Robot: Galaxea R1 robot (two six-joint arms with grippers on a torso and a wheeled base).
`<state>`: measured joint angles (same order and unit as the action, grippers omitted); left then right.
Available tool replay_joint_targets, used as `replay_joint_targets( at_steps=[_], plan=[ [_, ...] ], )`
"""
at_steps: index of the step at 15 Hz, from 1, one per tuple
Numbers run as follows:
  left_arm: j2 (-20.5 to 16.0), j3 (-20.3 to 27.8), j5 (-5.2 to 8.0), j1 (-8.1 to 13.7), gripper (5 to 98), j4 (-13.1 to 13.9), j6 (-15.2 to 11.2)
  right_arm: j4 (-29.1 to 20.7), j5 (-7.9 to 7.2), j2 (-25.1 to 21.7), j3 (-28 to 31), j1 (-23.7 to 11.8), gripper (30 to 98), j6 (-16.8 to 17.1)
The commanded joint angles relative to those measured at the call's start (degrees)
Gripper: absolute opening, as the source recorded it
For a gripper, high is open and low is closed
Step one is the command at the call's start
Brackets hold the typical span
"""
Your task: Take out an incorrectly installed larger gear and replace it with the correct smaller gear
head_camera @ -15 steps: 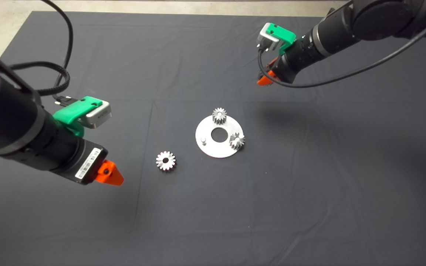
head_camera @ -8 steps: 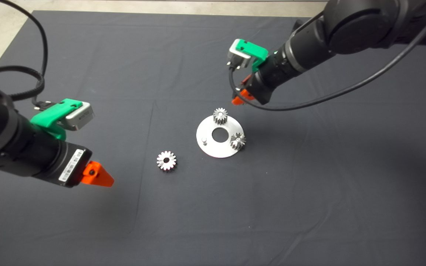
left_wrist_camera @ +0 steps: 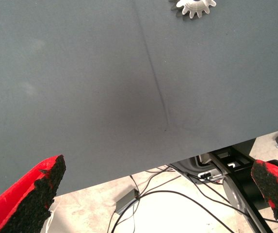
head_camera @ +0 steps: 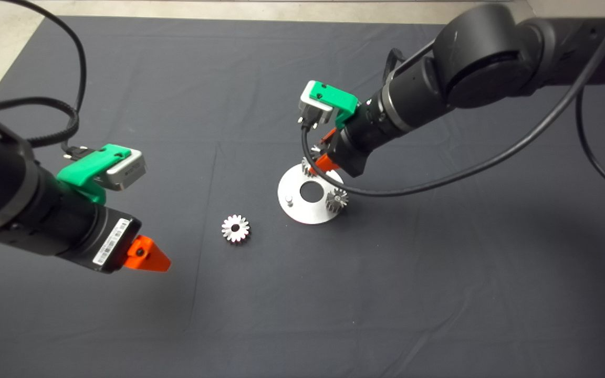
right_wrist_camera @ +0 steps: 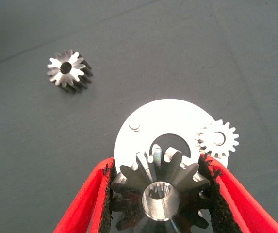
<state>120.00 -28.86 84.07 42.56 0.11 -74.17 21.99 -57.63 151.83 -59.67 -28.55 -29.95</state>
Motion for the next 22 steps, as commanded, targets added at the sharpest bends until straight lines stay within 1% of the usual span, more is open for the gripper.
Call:
replay_joint_targets(
  at_steps=[1,2,3,4,5,6,9,10,12,14,16,22],
  plan=[
    [-0.07,0.39,0.48,0.69,98.3,1.12,0.16,5.59,-1.70,1.84,1.33,2.43,41.9,-1.16],
    [-0.07,0.33,0.48,0.69,98.3,1.06,0.08,7.22,-1.93,2.38,1.33,3.21,41.9,-1.22],
    [-0.07,0.31,0.48,0.69,98.3,1.03,-0.01,8.71,-2.73,3.12,1.24,3.97,41.9,-1.25],
    [-0.07,0.31,0.48,0.52,98.3,1.12,-0.01,9.66,-3.90,3.87,1.22,4.38,41.9,-1.34],
    [-0.07,0.39,0.48,0.43,98.3,1.12,-0.01,9.83,-4.24,4.14,1.15,4.38,41.9,-1.92],
    [-0.07,0.39,0.48,0.42,98.3,1.12,-0.01,10.00,-4.33,4.31,1.15,4.38,42.0,-2.65],
    [-0.07,0.31,0.48,0.28,98.3,1.09,-0.10,10.27,-4.42,4.89,1.07,4.78,41.9,-2.83],
    [-0.16,0.31,0.48,0.07,98.3,1.03,-0.19,10.27,-4.71,5.01,1.07,4.91,42.0,-2.92],
    [-0.16,0.31,0.48,-0.24,98.3,1.03,-0.19,10.27,-7.02,6.74,0.84,4.91,41.9,-2.83],
    [-0.16,0.31,0.49,-0.37,98.3,1.03,-0.19,10.27,-8.20,8.27,0.45,4.91,41.9,-2.92],
    [-0.16,0.31,0.57,-0.37,98.3,1.03,-0.19,10.27,-8.64,9.15,-1.43,4.99,41.9,-2.92],
    [0.02,0.31,0.48,-0.37,98.3,1.03,-0.01,10.35,-8.64,9.41,-3.96,6.58,41.9,-2.83]
  ],
)
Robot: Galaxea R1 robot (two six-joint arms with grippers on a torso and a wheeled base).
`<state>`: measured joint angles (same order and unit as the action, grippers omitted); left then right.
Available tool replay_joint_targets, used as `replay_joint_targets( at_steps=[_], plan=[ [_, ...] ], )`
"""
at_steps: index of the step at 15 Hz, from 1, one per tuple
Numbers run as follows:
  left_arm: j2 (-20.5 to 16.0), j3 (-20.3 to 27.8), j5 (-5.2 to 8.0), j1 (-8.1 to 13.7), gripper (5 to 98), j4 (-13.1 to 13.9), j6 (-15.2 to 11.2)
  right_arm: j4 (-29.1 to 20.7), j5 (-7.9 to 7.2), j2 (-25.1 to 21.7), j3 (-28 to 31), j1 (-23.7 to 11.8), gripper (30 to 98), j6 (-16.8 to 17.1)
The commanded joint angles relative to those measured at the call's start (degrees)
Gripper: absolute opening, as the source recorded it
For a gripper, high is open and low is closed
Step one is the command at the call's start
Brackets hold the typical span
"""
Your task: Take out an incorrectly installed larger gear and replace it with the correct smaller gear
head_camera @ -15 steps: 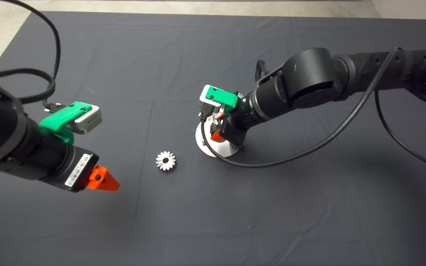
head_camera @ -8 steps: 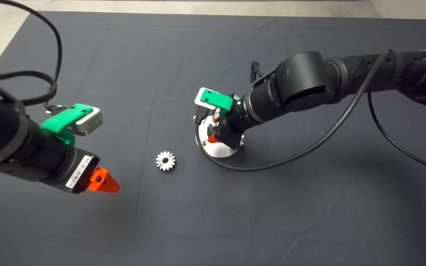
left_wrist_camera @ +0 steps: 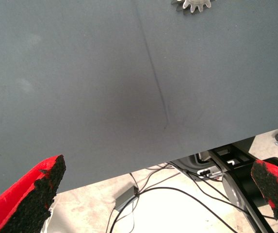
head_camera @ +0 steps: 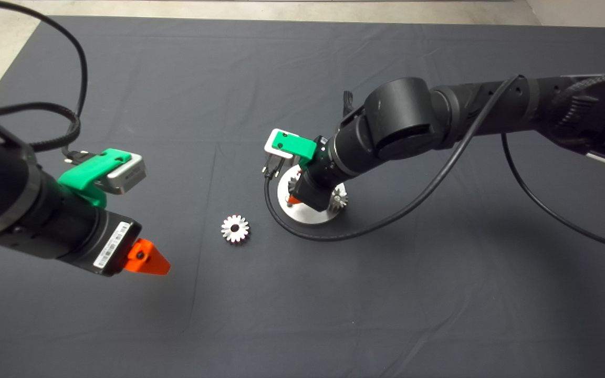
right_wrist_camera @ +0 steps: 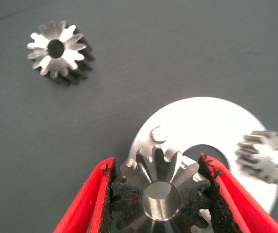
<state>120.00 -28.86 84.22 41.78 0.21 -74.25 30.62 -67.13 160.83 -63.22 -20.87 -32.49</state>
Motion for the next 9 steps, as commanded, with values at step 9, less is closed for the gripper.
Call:
replay_joint_targets(
  at_steps=[9],
  plan=[
    [0.28,0.31,0.15,0.35,98.3,0.94,0.07,4.62,-0.10,0.50,-1.10,0.38,41.9,-0.30]
  ],
)
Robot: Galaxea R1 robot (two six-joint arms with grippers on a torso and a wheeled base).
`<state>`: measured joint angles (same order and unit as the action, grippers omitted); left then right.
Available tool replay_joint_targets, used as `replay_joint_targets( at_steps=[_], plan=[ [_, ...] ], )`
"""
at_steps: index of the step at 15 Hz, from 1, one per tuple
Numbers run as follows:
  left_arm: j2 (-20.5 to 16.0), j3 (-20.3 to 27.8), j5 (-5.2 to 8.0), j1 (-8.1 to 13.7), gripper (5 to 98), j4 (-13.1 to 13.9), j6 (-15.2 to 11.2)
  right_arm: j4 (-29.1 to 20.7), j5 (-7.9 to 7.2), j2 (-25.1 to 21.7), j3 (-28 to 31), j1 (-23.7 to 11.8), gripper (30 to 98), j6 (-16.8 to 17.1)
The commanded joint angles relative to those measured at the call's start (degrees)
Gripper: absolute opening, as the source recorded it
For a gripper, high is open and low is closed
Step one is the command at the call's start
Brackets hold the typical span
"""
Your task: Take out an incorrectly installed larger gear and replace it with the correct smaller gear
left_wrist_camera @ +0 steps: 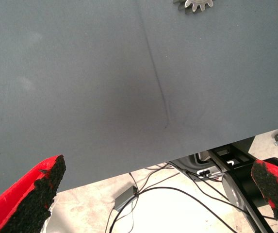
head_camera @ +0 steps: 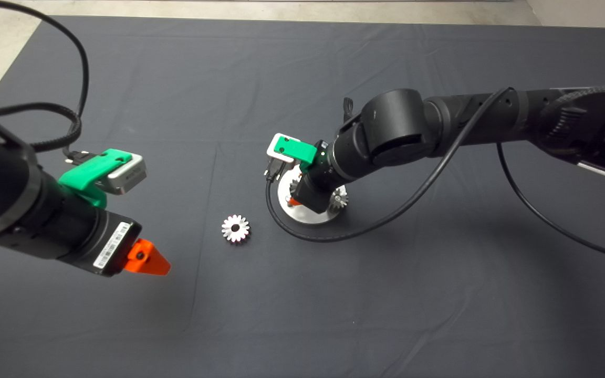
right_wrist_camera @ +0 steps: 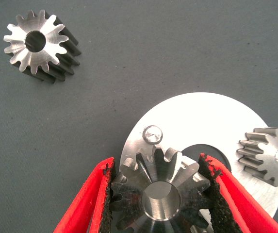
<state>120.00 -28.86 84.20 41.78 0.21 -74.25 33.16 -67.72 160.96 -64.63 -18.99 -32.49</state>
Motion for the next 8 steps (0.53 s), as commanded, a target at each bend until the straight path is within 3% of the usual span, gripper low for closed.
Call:
replay_joint_targets(
  at_steps=[1,8],
  plan=[
    [0.40,0.39,0.12,0.33,98.3,0.94,0.07,2.09,0.48,0.57,0.23,-1.49,41.9,-0.30],
    [1.68,0.39,0.09,0.36,98.3,0.94,0.16,2.17,0.48,2.74,-2.52,-0.79,41.8,-0.30]
  ],
)
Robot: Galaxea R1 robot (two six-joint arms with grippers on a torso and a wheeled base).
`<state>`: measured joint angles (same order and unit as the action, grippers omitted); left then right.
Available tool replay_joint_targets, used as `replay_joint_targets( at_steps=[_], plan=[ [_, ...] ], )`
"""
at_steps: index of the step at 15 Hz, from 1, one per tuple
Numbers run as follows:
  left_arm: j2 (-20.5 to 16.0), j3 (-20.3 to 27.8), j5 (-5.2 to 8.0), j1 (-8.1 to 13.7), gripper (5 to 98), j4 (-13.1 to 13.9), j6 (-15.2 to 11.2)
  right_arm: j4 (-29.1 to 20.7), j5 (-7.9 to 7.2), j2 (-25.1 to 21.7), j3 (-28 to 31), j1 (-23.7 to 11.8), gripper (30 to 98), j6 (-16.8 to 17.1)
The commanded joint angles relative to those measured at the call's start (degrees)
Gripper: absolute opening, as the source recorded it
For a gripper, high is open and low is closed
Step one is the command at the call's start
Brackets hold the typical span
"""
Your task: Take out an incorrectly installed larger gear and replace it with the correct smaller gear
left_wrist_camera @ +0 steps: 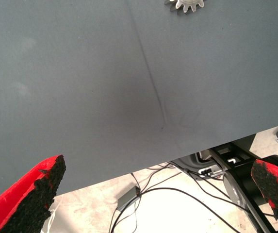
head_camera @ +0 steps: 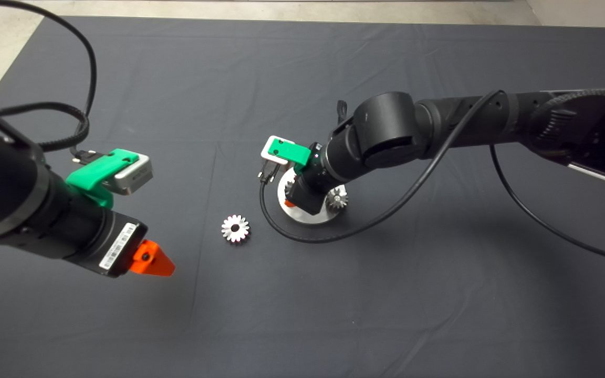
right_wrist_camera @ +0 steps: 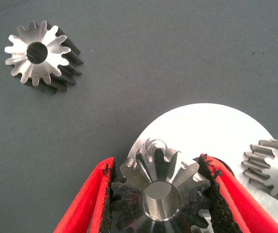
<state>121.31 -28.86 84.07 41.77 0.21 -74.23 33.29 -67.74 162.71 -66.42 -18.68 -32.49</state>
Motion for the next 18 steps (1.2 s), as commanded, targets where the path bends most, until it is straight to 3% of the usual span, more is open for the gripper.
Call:
replay_joint_targets(
  at_steps=[1,6,18],
  plan=[
    [0.46,0.39,0.22,0.42,98.3,0.94,0.14,2.04,0.50,1.15,-1.22,-1.10,41.8,-0.30],
    [0.56,0.39,0.22,0.42,98.3,0.94,0.14,4.32,0.41,2.40,-2.38,-0.84,41.8,-0.30],
    [0.47,0.39,0.13,0.42,98.3,0.94,0.14,4.50,-0.29,2.75,-2.82,1.18,41.6,-0.21]
  ],
)
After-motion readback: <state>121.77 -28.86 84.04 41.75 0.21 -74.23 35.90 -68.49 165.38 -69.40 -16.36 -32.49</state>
